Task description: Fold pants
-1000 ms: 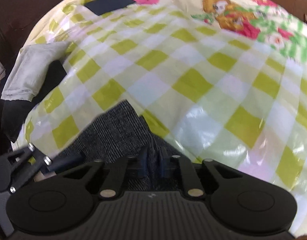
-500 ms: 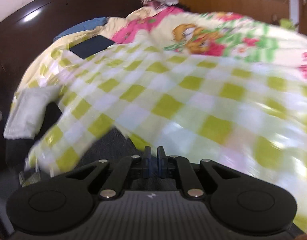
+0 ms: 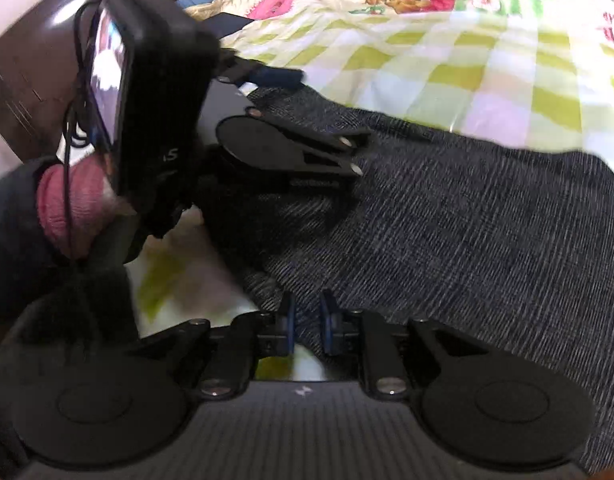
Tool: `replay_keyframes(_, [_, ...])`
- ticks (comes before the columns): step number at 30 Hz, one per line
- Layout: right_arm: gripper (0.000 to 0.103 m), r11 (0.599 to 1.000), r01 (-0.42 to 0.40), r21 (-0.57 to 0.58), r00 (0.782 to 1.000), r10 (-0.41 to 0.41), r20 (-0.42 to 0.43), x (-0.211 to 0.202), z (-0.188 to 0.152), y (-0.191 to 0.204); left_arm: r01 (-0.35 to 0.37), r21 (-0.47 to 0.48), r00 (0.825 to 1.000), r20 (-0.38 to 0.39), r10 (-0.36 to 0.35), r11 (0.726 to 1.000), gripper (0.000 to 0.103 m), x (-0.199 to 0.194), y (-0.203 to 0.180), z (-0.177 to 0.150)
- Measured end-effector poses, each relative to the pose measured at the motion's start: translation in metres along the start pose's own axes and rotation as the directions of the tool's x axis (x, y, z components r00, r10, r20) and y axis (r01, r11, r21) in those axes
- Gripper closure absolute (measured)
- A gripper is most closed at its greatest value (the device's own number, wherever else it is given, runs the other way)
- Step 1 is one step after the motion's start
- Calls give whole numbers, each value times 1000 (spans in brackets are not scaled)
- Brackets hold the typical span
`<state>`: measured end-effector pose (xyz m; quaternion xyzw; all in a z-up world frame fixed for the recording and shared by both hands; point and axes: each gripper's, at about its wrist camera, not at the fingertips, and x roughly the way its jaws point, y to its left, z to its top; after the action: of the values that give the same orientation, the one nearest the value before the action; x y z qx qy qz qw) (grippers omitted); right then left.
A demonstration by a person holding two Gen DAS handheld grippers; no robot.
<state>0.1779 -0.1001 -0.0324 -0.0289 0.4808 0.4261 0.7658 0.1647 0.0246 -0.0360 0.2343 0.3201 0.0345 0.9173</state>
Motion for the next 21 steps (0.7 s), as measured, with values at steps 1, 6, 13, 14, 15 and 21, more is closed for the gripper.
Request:
replay_keyframes(1, [90, 1000, -2, 20, 1000, 2, 6, -5, -2, -2, -9, -16, 1000, -11, 9, 1000, 11, -2, 1, 2])
replay_keyframes(6, [81, 981, 70, 183, 975, -106, 194, -77, -27, -25, -98, 19, 991, 98, 96, 995, 13, -30, -10, 13])
replay_keyframes(13, [66, 829, 304, 470, 848, -460, 262, -169, -72, -98, 27, 121, 992, 121, -42, 992, 13, -44, -73, 12])
replay_keyframes(14, [65, 809, 314, 498, 835, -485, 261, -176, -77, -108, 52, 133, 992, 105, -66, 990, 13, -44, -79, 11])
replay_keyframes(15, [56, 790, 312, 528, 830, -497, 253, -179, -81, -117, 59, 154, 992, 98, -75, 986, 13, -45, -85, 8])
replay_keyframes(21, [48, 772, 152, 617, 891, -377, 252, -167, -98, -148, -22, 159, 987, 160, -4, 987, 14, -38, -91, 33])
